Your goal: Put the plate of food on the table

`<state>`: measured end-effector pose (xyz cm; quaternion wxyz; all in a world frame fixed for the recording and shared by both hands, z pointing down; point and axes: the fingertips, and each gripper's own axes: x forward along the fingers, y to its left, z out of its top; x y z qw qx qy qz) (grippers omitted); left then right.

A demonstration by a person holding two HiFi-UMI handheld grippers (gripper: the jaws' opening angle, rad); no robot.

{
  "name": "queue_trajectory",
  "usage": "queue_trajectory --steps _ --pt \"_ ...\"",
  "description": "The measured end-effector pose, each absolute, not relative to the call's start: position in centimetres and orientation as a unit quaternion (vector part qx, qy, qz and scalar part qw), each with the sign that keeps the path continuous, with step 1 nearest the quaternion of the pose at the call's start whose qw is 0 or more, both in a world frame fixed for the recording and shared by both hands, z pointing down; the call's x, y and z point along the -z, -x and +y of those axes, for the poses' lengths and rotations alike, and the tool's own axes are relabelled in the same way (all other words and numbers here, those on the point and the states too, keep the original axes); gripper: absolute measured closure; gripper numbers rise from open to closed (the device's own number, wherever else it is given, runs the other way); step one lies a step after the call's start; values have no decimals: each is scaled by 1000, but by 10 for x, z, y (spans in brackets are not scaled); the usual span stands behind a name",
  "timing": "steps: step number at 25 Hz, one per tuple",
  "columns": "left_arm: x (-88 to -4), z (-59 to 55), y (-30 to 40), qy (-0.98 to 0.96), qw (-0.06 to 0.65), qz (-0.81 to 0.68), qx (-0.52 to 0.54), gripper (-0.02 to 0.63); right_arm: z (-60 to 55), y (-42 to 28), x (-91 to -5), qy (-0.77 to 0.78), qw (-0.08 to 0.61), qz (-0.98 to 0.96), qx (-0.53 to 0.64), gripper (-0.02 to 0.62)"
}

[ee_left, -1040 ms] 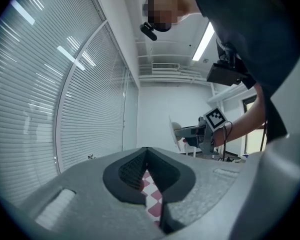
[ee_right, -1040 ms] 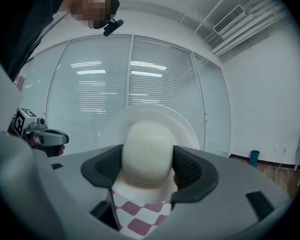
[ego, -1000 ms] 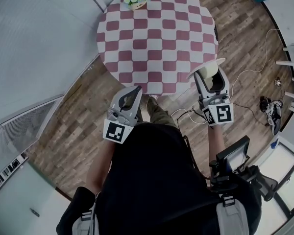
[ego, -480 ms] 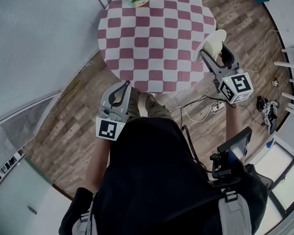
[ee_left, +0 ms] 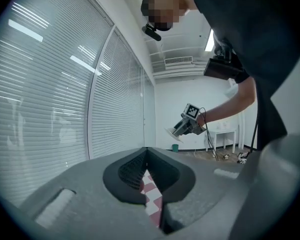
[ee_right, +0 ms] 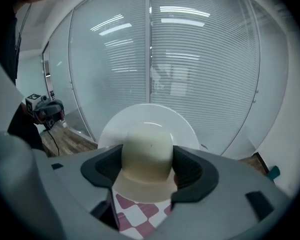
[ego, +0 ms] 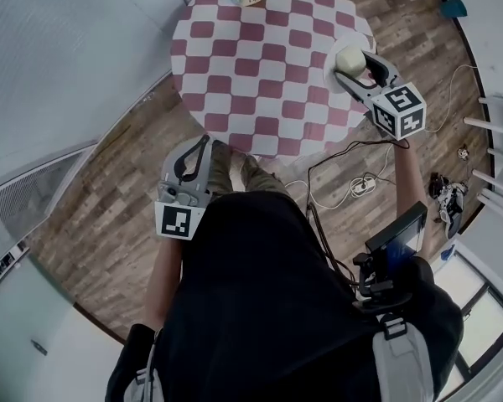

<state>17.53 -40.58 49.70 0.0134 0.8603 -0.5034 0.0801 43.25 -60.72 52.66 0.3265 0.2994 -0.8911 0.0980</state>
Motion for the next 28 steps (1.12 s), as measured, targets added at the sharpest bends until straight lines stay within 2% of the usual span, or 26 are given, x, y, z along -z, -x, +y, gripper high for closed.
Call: queue_trajectory --steps 5,9,15,28 --pt "-500 -400 -151 -837 27 -540 -84 612 -621 -414 -556 -259 369 -887 -103 281" --pt "-496 -398 -135 -822 12 -563 -83 612 -632 -402 -576 -235 388 -884 -109 281" --pt "-506 -388 -119 -804 34 -587 -90 612 -644 -389 -611 -201 435 -870 -113 281" --pt "-513 -388 -115 -794 40 -598 -101 612 -672 -362 -674 -152 490 -851 -110 281"
